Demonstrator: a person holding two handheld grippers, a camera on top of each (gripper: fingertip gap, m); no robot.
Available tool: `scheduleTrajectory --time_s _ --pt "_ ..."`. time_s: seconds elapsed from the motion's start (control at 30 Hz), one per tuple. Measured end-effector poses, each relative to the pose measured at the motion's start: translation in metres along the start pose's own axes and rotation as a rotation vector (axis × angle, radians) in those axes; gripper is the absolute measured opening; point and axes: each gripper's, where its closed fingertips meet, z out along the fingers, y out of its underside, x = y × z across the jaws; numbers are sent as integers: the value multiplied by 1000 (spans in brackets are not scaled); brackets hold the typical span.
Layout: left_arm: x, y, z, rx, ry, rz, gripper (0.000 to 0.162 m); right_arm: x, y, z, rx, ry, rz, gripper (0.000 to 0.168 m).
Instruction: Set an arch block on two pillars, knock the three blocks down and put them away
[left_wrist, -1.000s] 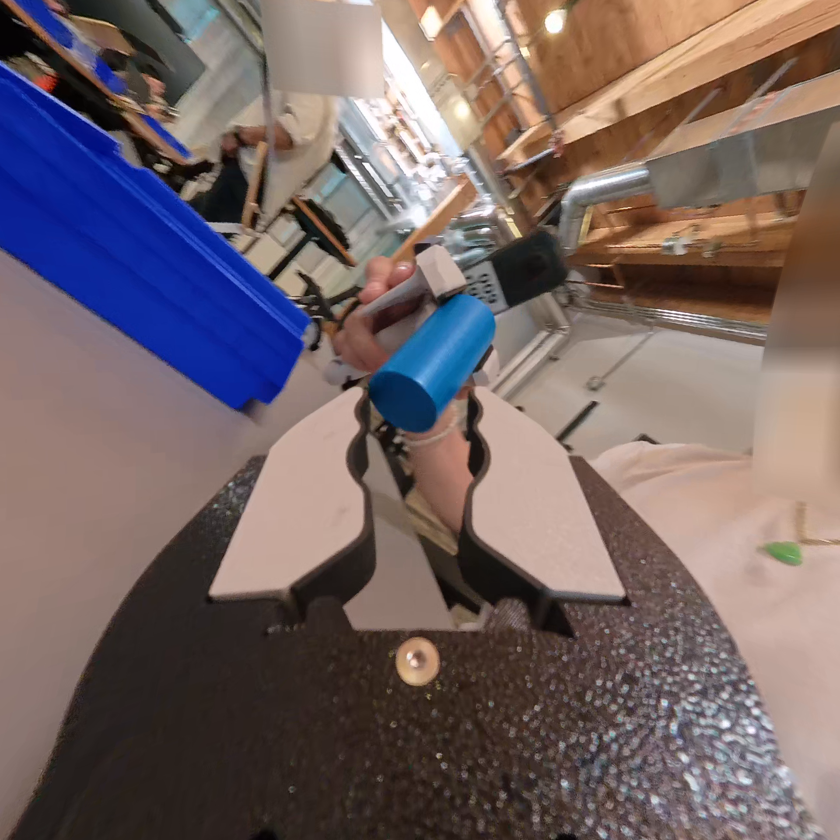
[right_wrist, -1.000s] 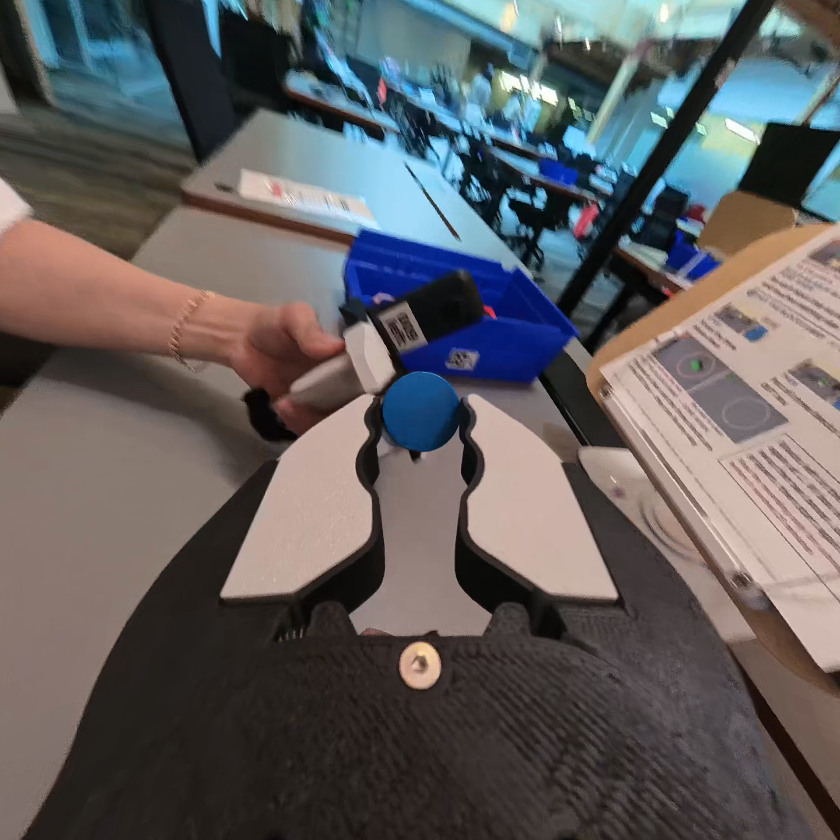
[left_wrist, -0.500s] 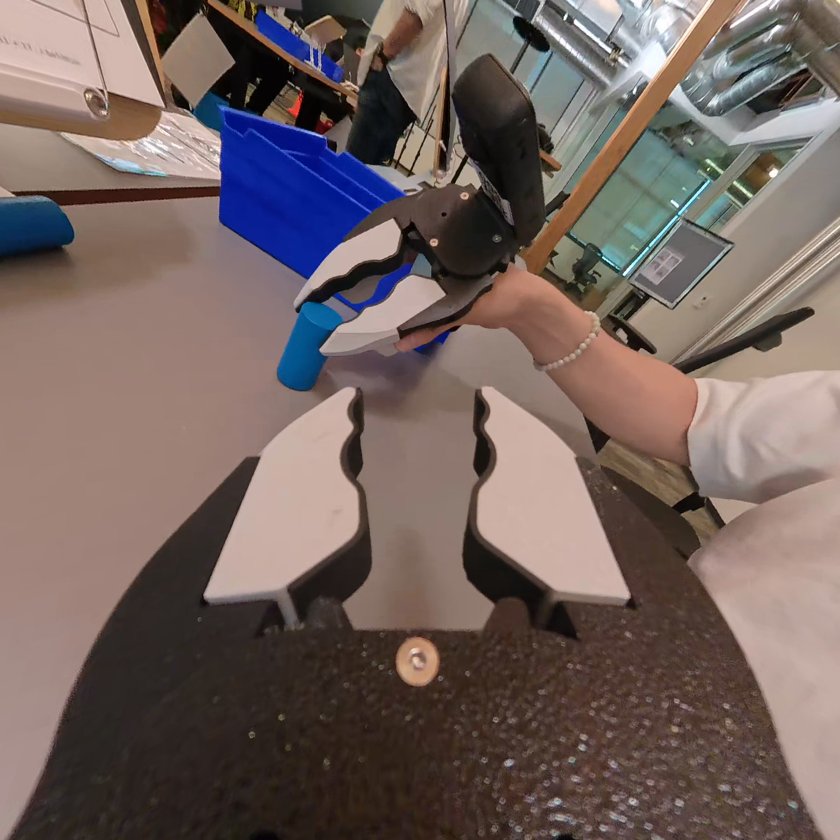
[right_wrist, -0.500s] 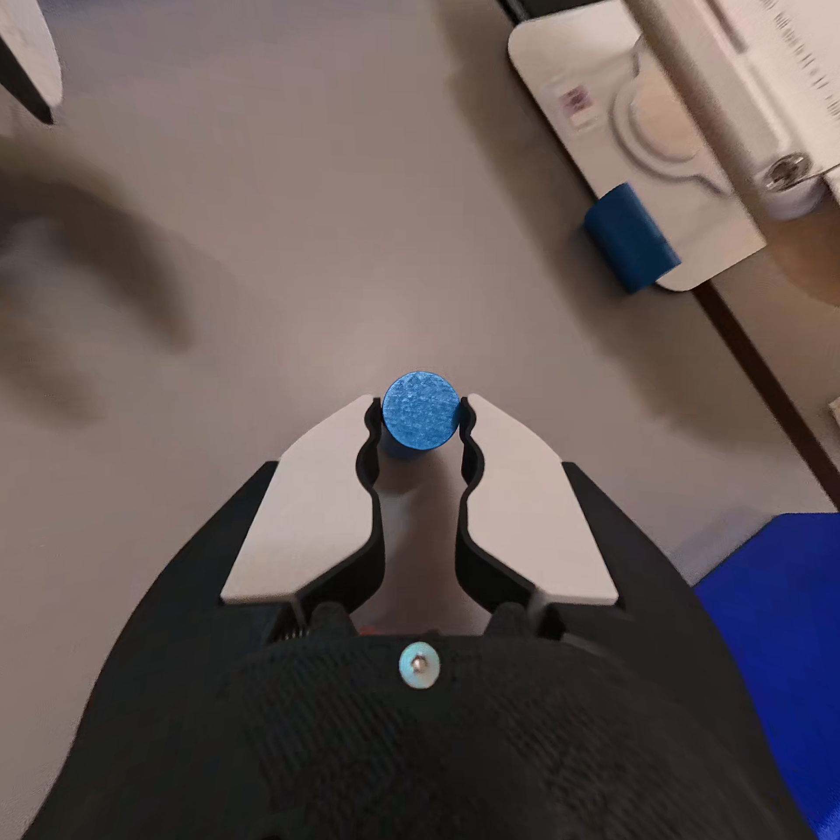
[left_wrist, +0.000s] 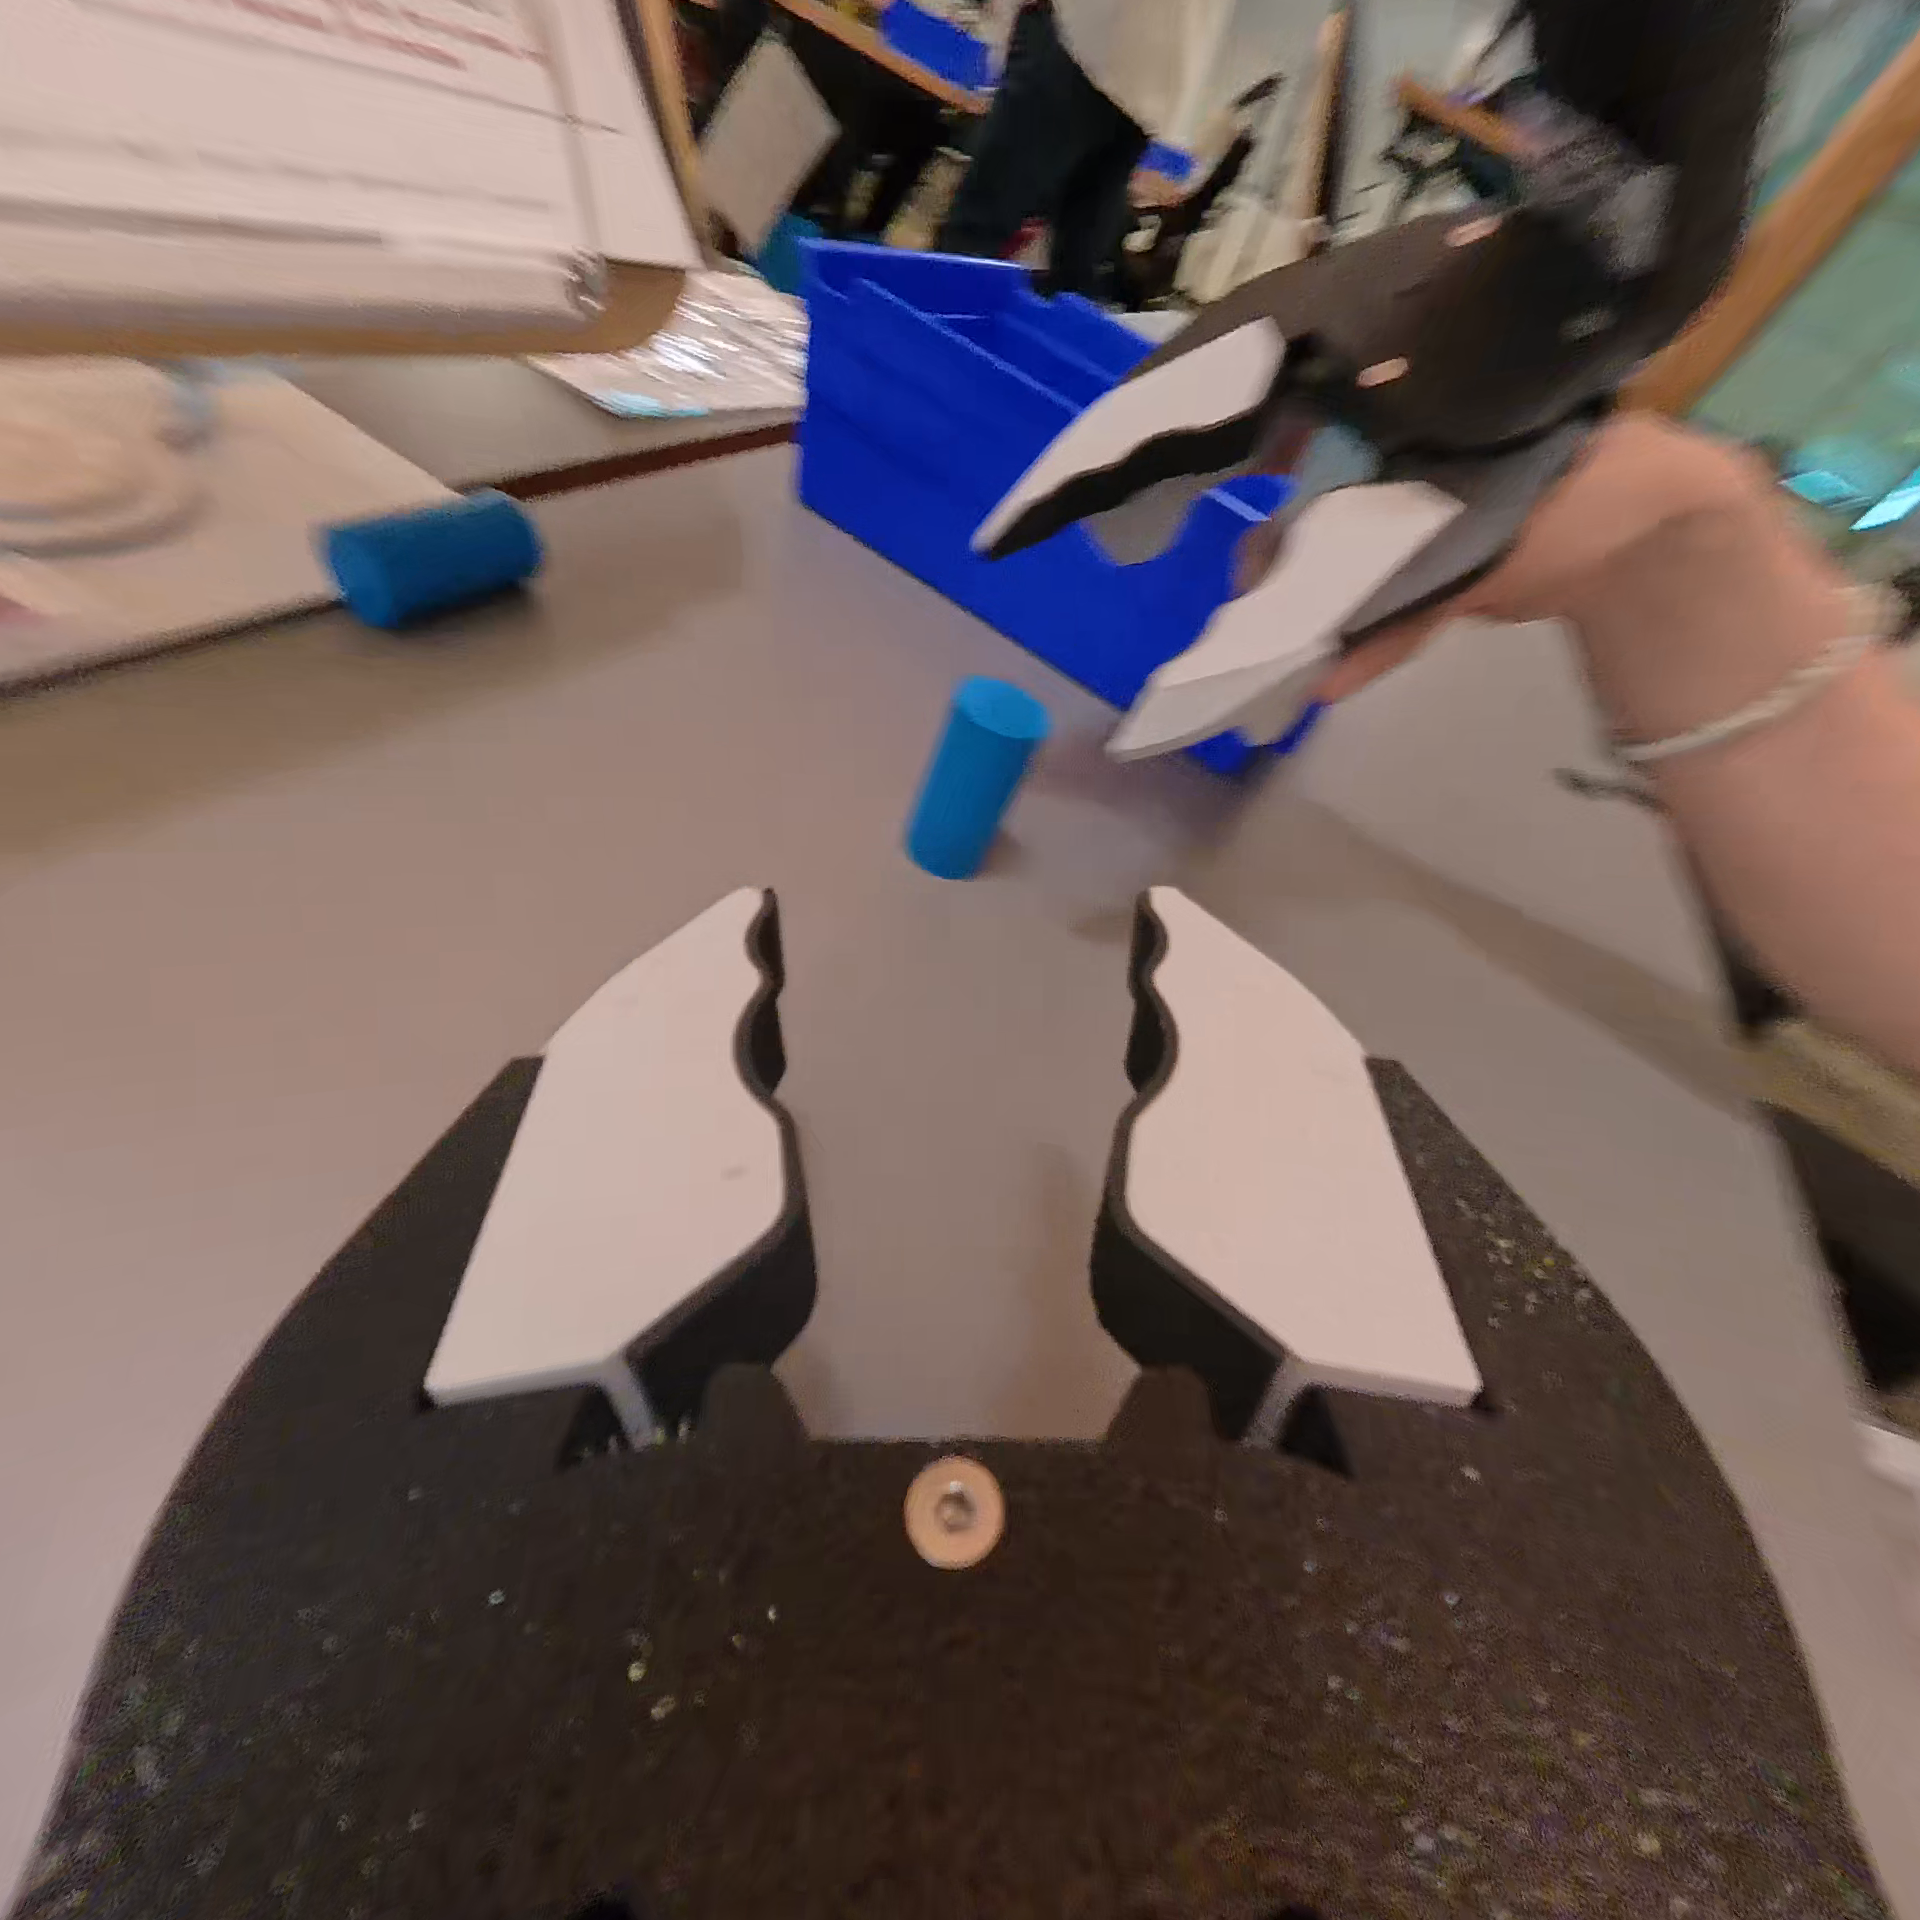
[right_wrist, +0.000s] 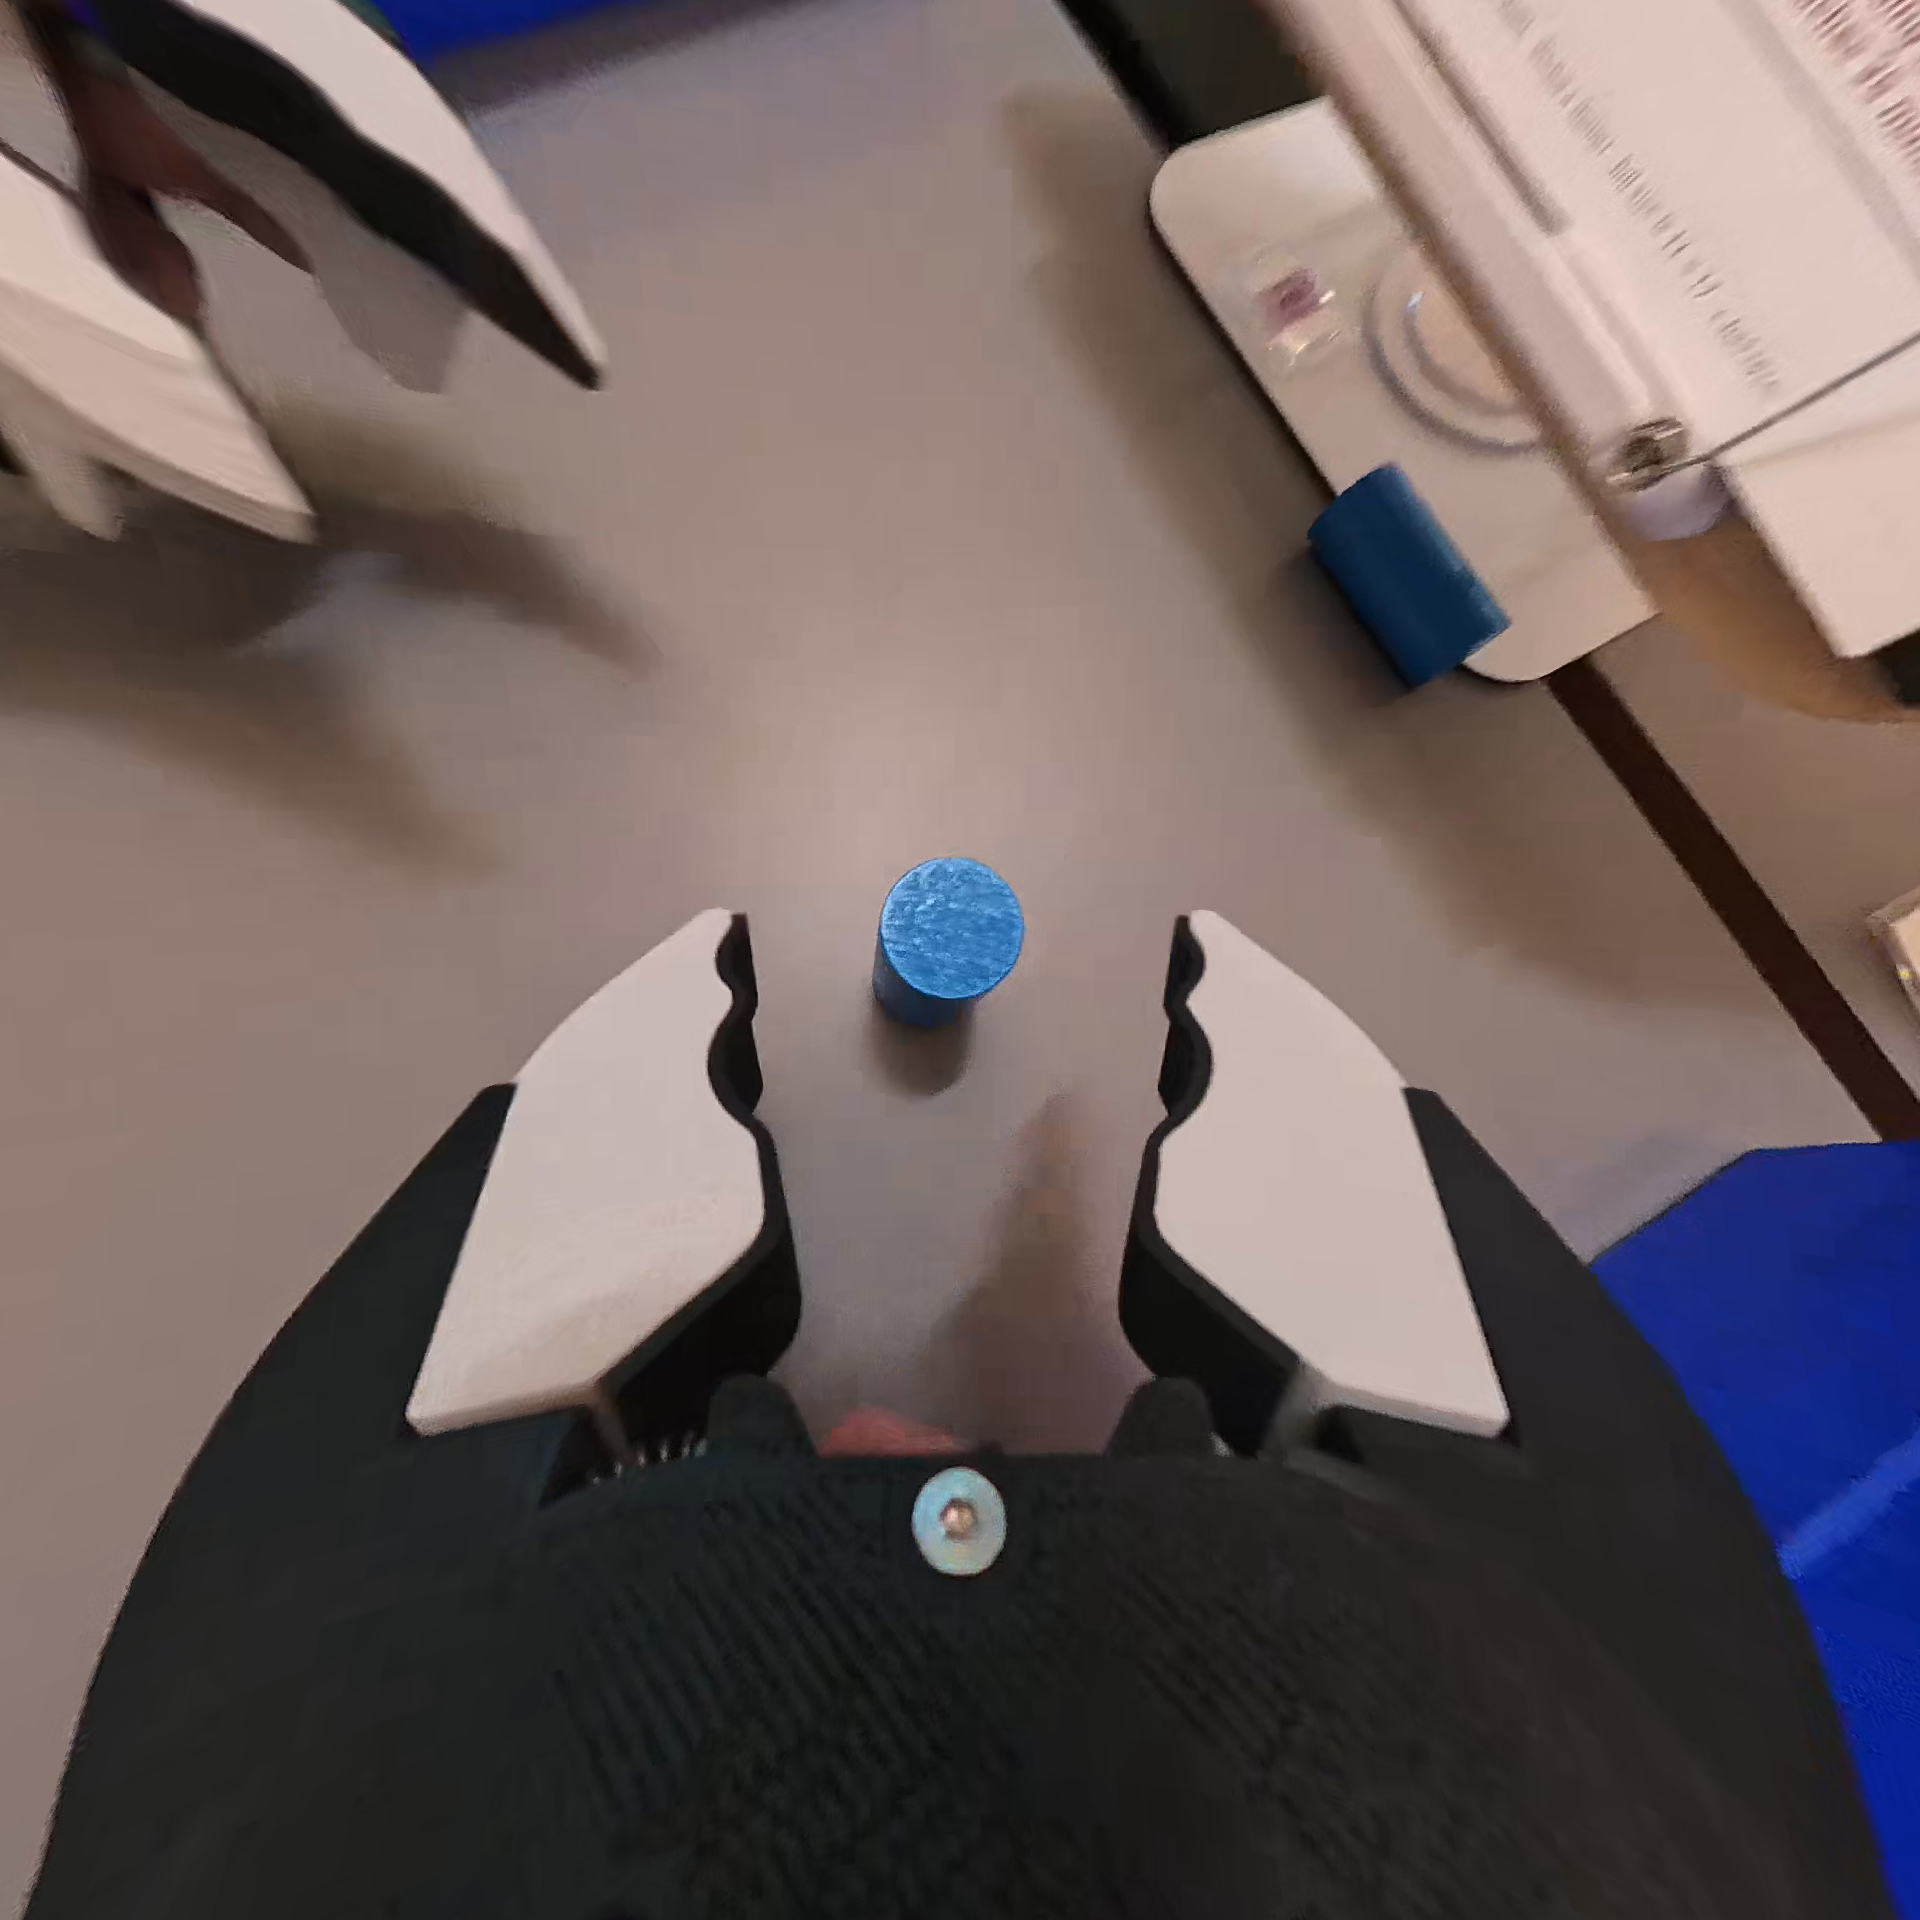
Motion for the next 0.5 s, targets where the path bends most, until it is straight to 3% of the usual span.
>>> scheduleTrajectory --time_s 0.03,0.13,0.33,0.43,0.5 --pt "-12 -4 3 -2 -70 55 68 3 -4 -8 25 13 21 79" --pt "-46 -19 20 -66 -237 280 73 5 -14 -29 104 63 68 82" --pt "-109 -42 83 -227 -362 598 75 -14 -5 -53 179 101 62 82" --pt "-136 -44 112 -279 -374 668 77 -18 8 -60 180 109 67 82" --pt "-151 -43 126 -289 -397 661 69 -20 16 -62 188 108 88 82"
